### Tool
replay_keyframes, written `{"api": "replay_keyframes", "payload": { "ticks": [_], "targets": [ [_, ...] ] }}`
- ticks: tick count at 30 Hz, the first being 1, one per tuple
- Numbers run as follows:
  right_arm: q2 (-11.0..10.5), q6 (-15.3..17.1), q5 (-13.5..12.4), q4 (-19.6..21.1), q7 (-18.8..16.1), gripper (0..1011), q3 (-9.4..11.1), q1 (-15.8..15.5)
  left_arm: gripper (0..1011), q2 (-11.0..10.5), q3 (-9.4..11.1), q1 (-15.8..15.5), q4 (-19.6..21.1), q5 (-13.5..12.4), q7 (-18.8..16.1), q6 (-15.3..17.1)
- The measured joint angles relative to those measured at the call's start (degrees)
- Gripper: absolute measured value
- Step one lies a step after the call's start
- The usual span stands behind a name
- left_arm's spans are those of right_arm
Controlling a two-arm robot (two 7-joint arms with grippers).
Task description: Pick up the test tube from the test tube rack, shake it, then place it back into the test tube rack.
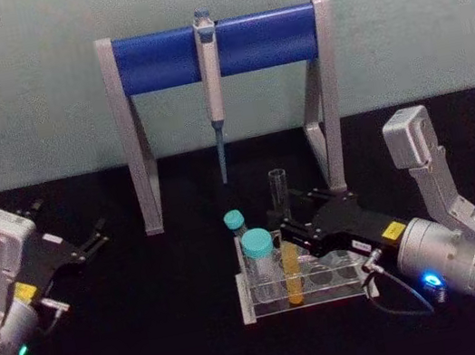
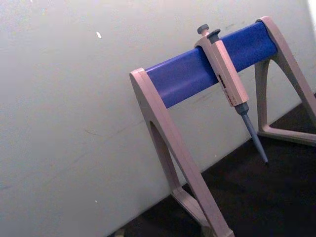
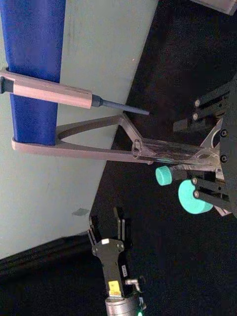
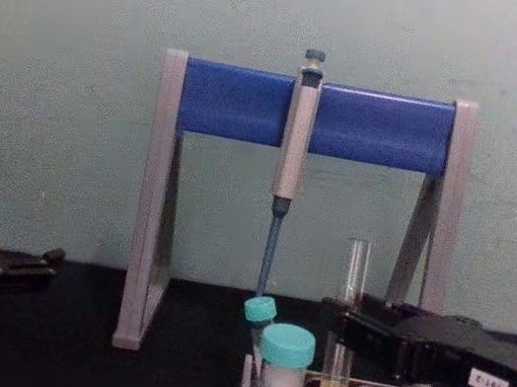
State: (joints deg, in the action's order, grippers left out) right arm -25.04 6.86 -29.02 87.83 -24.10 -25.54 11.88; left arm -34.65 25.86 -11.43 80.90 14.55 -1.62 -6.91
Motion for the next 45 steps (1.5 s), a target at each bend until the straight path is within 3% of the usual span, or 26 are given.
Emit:
{"api": "replay_keyframes", "payload": {
  "ticks": [10, 24, 35, 45],
  "targets": [
    [0.0, 0.0, -0.1, 0.0, 0.0, 237, 0.0, 0.0, 1001, 0.0, 0.0, 0.0, 0.0, 0.0, 0.0, 0.0],
    [0.0, -0.1, -0.1, 0.0, 0.0, 234, 0.0, -0.1, 1001, 0.0, 0.0, 0.0, 0.0, 0.0, 0.0, 0.0],
    [-0.1, -4.2, 2.8, 0.6, -0.8, 233, -0.2, -0.7, 1001, 0.0, 0.0, 0.0, 0.0, 0.0, 0.0, 0.0],
    [0.0, -5.3, 3.7, 1.7, -1.6, 233, -0.1, -1.8, 1002, 0.0, 0.0, 0.0, 0.0, 0.0, 0.0, 0.0]
  ]
}}
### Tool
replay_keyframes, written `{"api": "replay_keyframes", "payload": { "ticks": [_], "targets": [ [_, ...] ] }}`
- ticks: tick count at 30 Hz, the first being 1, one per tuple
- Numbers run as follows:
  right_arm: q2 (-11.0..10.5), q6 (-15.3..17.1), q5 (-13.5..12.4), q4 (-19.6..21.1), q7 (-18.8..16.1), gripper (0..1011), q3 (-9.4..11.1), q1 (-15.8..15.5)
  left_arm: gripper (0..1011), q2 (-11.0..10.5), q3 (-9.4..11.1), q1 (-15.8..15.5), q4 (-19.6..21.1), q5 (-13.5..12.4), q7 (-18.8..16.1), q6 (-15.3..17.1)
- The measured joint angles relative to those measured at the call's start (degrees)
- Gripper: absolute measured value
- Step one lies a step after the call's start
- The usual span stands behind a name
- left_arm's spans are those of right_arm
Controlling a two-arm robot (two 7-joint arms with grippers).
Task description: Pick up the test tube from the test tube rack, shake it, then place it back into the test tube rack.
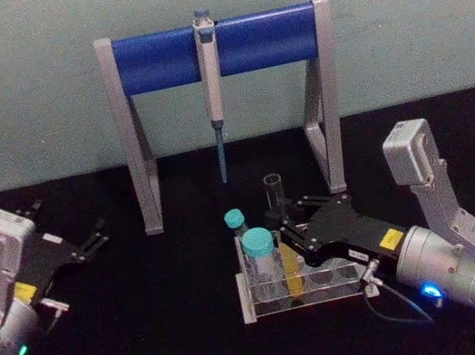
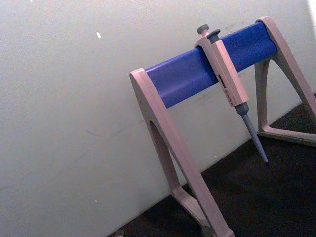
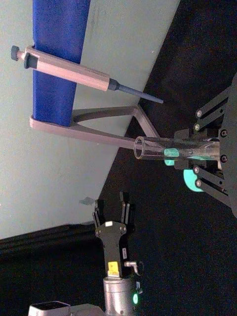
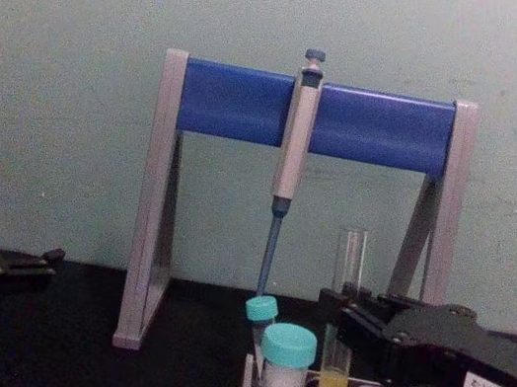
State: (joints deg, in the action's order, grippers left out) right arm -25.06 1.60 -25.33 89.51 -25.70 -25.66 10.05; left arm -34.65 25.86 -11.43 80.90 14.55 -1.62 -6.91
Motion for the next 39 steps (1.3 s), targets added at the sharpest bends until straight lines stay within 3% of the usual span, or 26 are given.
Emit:
{"api": "replay_keyframes", "payload": {
  "ticks": [14, 26, 39],
  "targets": [
    [0.0, -0.7, 1.1, 1.4, -0.1, 233, 0.8, -0.8, 1001, 0.0, 0.0, 0.0, 0.0, 0.0, 0.0, 0.0],
    [-0.5, -1.2, 0.9, 4.9, 0.2, 233, 2.6, -1.2, 1001, 0.0, 0.0, 0.0, 0.0, 0.0, 0.0, 0.0],
    [1.3, -2.3, 0.8, 3.2, 0.9, 233, 3.7, 2.8, 1001, 0.0, 0.0, 0.0, 0.0, 0.0, 0.0, 0.0]
  ]
}}
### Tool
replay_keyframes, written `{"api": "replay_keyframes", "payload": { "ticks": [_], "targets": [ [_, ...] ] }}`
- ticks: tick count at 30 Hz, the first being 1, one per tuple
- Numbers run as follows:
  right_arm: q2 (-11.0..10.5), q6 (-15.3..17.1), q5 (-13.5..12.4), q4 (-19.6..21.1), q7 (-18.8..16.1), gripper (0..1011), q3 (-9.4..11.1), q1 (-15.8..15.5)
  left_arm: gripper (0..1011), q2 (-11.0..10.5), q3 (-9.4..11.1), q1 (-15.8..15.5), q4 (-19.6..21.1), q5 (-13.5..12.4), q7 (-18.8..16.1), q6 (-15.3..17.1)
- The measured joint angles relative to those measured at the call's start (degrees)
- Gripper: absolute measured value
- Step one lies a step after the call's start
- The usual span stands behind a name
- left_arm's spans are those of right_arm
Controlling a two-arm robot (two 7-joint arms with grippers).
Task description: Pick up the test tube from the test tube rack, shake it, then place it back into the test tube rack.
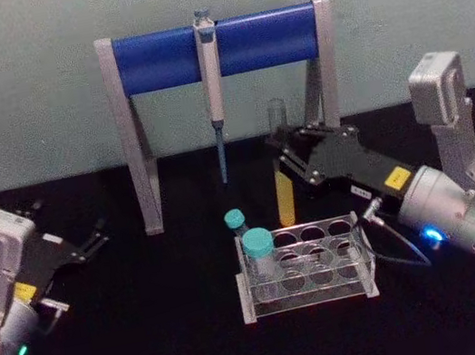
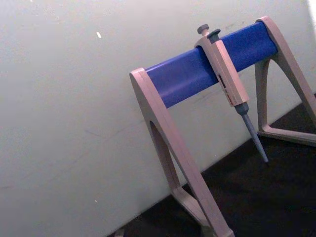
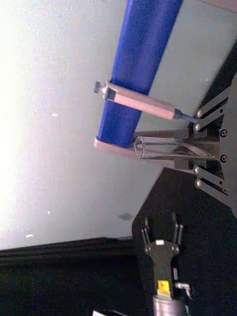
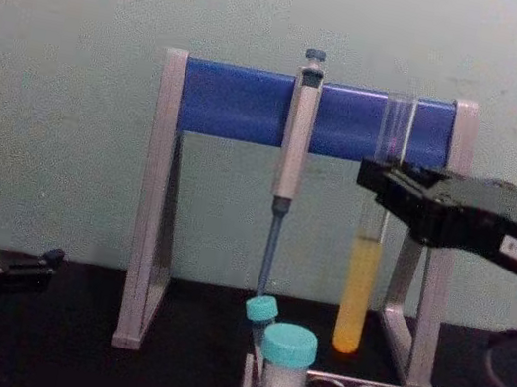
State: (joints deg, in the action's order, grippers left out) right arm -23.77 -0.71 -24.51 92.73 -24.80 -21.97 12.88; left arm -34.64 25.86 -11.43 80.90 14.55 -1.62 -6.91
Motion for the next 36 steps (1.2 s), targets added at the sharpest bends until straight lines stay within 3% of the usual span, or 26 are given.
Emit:
{"api": "replay_keyframes", "payload": {
  "ticks": [19, 29, 36],
  "targets": [
    [2.3, -0.6, 1.8, -4.8, 1.0, 233, 0.3, 3.6, 1001, 0.0, 0.0, 0.0, 0.0, 0.0, 0.0, 0.0],
    [2.1, -0.9, 3.2, -4.5, 2.4, 233, 1.5, 3.2, 1001, 0.0, 0.0, 0.0, 0.0, 0.0, 0.0, 0.0],
    [0.6, -0.3, 4.6, -1.9, 3.5, 233, 3.0, 1.1, 1001, 0.0, 0.0, 0.0, 0.0, 0.0, 0.0, 0.0]
  ]
}}
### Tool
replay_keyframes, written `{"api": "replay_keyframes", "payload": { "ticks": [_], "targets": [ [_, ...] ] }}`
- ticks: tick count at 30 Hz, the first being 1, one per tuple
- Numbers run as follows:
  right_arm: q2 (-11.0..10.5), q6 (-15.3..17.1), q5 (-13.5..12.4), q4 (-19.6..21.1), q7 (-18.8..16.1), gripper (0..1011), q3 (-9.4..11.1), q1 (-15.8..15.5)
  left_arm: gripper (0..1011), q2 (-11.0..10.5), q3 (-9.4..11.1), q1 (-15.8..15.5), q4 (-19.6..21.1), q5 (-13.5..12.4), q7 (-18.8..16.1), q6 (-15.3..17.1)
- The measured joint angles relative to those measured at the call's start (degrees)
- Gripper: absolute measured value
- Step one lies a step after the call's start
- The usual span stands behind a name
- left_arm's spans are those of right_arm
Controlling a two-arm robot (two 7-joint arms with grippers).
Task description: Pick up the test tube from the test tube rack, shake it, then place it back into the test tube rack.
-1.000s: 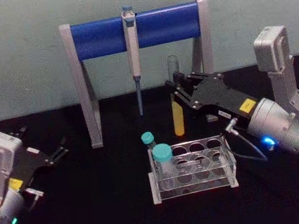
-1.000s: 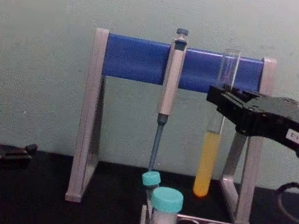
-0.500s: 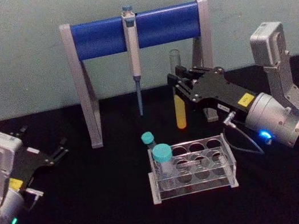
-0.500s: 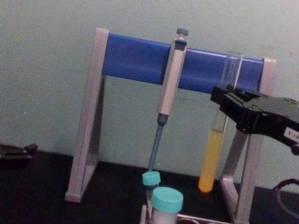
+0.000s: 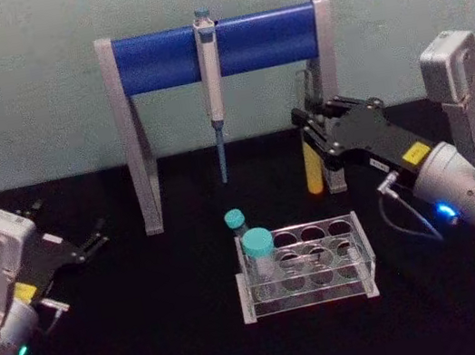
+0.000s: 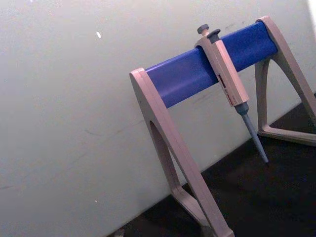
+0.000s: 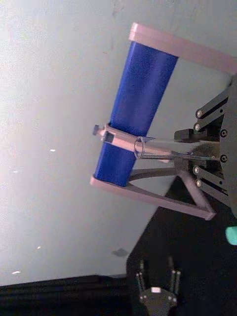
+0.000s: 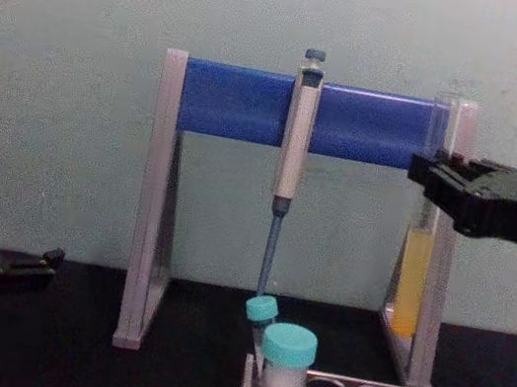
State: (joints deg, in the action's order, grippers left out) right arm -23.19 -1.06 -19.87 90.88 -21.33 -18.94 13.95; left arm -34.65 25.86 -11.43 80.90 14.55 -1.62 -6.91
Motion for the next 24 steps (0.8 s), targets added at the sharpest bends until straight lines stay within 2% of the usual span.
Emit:
{"api": "replay_keyframes", "payload": {
  "ticks": [7, 11, 17, 24],
  "targets": [
    [-2.3, 2.9, 0.2, 3.9, -0.9, 233, 0.6, -2.7, 1001, 0.0, 0.0, 0.0, 0.0, 0.0, 0.0, 0.0],
    [-3.0, 3.8, -1.1, 5.3, -2.3, 233, 0.6, -3.7, 1001, 0.0, 0.0, 0.0, 0.0, 0.0, 0.0, 0.0],
    [-2.3, 3.7, -4.3, 5.4, -4.7, 233, -0.5, -3.6, 1001, 0.0, 0.0, 0.0, 0.0, 0.0, 0.0, 0.0],
    [-0.3, 1.5, -6.6, 2.7, -5.6, 233, -1.8, -1.8, 1001, 0.0, 0.0, 0.0, 0.0, 0.0, 0.0, 0.0]
  ]
}}
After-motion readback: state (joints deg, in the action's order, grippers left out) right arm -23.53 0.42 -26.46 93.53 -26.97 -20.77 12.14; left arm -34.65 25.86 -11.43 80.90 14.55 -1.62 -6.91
